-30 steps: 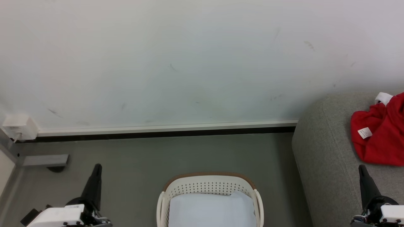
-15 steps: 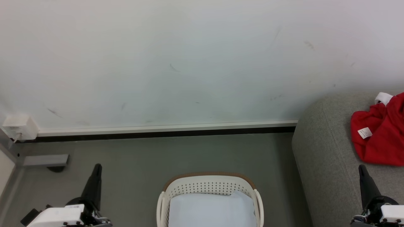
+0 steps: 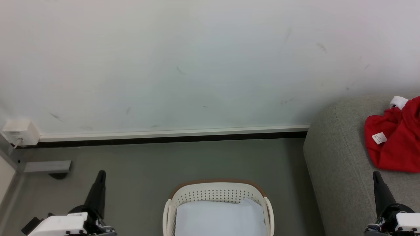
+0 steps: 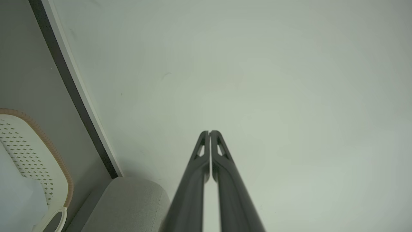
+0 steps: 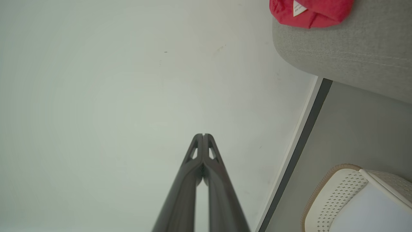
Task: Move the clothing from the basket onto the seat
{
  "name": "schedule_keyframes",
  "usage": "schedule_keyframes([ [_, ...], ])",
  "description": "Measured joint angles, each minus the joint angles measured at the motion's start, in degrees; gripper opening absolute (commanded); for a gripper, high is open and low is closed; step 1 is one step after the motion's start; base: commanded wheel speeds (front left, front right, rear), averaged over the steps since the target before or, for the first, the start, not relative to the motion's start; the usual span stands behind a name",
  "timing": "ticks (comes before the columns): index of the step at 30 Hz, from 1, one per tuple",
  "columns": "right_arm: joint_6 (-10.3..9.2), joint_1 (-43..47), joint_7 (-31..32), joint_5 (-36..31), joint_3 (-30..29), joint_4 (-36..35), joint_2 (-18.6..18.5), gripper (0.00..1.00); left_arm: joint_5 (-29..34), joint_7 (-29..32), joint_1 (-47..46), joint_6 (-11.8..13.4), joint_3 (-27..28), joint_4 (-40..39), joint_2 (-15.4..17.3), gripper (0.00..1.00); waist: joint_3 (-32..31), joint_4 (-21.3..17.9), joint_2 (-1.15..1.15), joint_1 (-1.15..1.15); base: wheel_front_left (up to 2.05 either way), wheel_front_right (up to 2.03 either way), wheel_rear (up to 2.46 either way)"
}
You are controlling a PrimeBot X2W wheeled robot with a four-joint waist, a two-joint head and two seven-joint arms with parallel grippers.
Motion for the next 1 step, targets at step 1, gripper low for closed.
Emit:
schedule_keyframes([
  [1,0.0,0.0,0.0,0.0,0.0,0.0,0.0,0.0,0.0,0.0,0.0,0.0,0.0,0.0,0.0,0.0,0.0,0.0,0.0,0.0,0.0,0.0,0.0],
])
